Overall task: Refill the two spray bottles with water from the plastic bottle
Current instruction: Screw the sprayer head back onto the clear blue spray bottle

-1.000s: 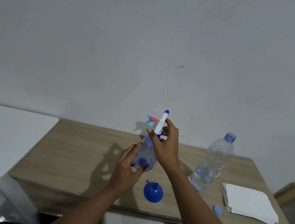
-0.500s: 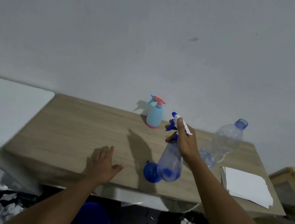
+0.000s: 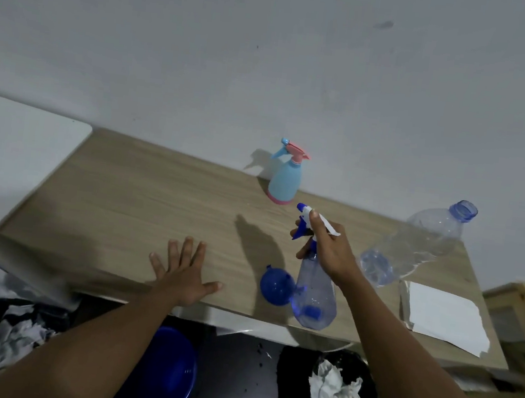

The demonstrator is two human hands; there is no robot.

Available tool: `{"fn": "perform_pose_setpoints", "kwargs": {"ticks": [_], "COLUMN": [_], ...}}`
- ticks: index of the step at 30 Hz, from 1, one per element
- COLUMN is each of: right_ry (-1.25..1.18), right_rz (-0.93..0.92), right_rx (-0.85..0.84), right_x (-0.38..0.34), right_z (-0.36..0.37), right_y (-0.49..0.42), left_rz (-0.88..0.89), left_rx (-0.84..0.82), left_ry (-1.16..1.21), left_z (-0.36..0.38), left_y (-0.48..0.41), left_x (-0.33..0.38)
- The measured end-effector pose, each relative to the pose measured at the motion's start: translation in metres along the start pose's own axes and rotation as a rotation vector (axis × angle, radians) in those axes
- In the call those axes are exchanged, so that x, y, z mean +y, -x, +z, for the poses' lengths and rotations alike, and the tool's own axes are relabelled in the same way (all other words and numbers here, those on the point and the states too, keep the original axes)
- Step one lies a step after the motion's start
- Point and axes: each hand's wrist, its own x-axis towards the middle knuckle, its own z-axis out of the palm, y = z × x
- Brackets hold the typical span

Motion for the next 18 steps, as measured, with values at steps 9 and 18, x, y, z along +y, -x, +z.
{"fn": "perform_pose_setpoints", "kwargs": {"ticks": [9, 18], "right_ry": [0.240, 0.231], "right_rz": [0.261, 0.259], "right_rx": [-0.193, -0.212], "right_x": [0.000, -0.001], "right_z": [0.008, 0.017], "right_y": [-0.004, -0.008], "left_rz": [0.004, 0.006], "left_rx": [-0.016, -0.013], "left_ry": [0.003, 0.014], "left_z": [0.000, -0.002], "left_y": [0.001, 0.002], "left_x": [-0.001, 0.000]}}
